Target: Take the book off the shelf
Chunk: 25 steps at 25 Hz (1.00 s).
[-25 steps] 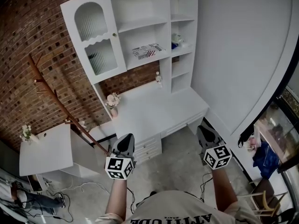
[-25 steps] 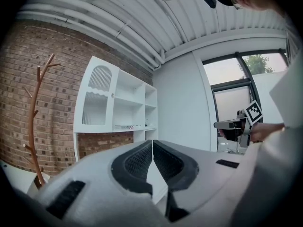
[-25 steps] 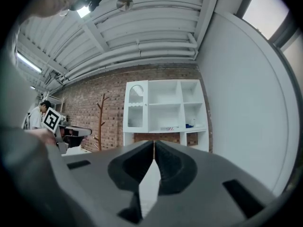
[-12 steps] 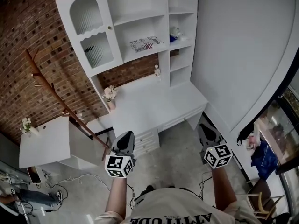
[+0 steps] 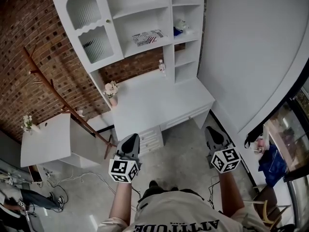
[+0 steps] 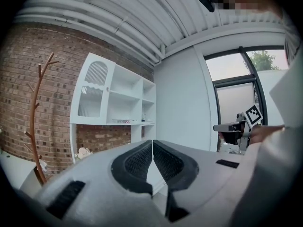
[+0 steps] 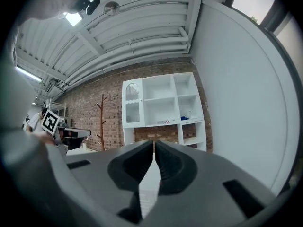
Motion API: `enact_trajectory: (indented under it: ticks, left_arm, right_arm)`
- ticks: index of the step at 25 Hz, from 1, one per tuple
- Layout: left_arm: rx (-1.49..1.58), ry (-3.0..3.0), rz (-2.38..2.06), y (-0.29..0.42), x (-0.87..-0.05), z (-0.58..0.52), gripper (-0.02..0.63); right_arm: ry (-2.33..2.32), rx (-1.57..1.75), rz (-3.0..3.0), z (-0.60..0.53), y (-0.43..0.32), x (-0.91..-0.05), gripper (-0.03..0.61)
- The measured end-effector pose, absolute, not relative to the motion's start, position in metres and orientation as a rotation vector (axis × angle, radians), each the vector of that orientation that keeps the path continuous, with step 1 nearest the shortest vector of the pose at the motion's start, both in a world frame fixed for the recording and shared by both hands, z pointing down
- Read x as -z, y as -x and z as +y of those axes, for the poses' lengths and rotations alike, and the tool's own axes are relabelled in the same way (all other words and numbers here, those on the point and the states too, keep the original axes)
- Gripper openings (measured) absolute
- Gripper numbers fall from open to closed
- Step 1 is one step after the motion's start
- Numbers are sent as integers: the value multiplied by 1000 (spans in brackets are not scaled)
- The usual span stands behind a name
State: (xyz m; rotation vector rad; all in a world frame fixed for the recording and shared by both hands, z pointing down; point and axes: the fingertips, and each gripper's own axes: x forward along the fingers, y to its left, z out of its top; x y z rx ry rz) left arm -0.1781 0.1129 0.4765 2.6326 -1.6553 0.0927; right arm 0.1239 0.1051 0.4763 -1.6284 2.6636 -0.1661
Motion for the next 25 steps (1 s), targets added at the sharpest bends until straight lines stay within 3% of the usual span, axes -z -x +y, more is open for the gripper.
enact_trajectory:
  ticks: [25]
  left_arm:
    - [-48,-2669,-1615,214,-477,-29,28]
  right_arm:
    - [1695,105,2637,-19,-86,-465,32]
